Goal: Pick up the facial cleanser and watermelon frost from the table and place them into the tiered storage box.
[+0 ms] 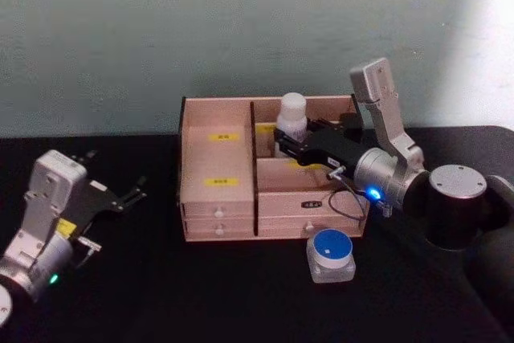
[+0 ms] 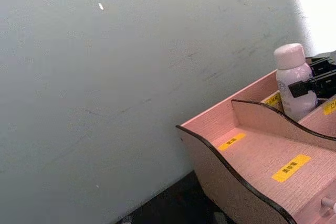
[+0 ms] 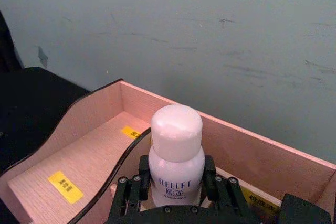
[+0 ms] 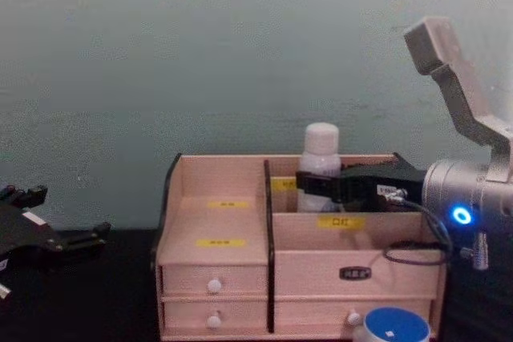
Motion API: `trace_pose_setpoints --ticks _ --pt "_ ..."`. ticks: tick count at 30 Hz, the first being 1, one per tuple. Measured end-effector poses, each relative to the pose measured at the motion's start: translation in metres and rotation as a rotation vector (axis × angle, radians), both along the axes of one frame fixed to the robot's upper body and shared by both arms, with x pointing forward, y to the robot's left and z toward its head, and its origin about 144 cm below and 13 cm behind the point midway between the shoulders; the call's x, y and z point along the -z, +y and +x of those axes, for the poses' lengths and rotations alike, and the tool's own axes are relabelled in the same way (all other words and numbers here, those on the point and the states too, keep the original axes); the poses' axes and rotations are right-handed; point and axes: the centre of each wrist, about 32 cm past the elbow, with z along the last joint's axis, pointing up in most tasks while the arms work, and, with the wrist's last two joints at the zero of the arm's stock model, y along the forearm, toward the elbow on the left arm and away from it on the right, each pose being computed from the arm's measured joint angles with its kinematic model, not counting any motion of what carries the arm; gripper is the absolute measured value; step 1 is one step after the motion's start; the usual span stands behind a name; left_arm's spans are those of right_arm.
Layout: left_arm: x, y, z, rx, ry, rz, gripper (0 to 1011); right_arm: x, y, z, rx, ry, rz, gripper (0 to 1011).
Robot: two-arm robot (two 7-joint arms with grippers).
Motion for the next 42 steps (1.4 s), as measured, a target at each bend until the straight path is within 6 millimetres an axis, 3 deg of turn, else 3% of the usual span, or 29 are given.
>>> trace_pose_setpoints --ticks 10,16,23,33,42 --pt "0.000 0.000 0.000 0.000 0.000 0.000 1001 0.000 0.000 0.000 0.001 0.001 0.000 616" --pt "0.000 0.000 0.000 0.000 0.000 0.000 1001 0.000 0.000 0.000 0.001 0.002 0.000 834" --pt "0.000 0.000 0.000 0.000 0.000 0.000 1001 0.000 0.000 0.000 0.001 0.002 0.000 996" --pt "0.000 0.000 0.000 0.000 0.000 0.000 1001 -0.001 -0.003 -0.004 -0.005 -0.015 0.007 1002" --pt "0.000 0.000 0.000 0.000 0.000 0.000 1001 -0.004 -0.016 -0.026 -0.019 -0.057 -0.005 1002"
